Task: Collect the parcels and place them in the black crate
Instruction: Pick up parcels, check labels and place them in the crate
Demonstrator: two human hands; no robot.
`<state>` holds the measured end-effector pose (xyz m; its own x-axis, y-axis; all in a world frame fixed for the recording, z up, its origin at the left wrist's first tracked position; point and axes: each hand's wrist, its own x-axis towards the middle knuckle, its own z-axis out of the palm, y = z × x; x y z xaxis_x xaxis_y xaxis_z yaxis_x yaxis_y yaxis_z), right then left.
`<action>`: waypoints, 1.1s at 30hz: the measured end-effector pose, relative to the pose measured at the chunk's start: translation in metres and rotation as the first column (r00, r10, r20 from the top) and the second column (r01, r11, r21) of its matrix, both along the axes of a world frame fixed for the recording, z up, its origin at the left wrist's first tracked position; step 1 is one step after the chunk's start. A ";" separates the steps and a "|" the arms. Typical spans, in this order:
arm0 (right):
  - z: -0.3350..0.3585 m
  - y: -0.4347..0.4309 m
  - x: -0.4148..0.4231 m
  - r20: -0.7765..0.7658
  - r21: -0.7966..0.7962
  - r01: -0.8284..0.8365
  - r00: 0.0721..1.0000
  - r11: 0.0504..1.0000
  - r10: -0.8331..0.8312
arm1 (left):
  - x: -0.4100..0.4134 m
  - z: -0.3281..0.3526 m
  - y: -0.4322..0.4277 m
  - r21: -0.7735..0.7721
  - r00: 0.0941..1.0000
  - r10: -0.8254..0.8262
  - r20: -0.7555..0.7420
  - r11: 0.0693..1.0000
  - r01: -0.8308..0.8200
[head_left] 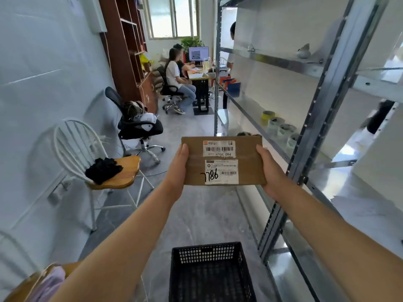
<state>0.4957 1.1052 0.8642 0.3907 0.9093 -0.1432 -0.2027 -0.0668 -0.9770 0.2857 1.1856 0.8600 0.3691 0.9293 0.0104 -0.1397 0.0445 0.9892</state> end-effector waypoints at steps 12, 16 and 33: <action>-0.089 0.122 -0.003 -0.106 -0.129 -0.144 0.986 0.981 0.130 | -0.008 -0.084 0.098 -0.145 0.980 0.173 -0.095 0.972 -0.186; -0.156 0.139 -0.006 -0.133 -0.212 -0.135 0.985 0.968 0.108 | -0.013 -0.152 0.123 -0.200 0.979 0.159 -0.127 0.963 -0.183; -0.659 0.164 -0.011 -0.206 -0.481 -0.166 0.976 0.861 0.073 | -0.023 -0.645 0.144 -0.383 0.953 0.127 -0.275 0.895 -0.230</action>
<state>0.4846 1.2688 0.2049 0.2101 0.7389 -0.6402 -0.3261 -0.5644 -0.7584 0.2626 1.3301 0.2153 0.1401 0.8827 -0.4485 0.0522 0.4458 0.8936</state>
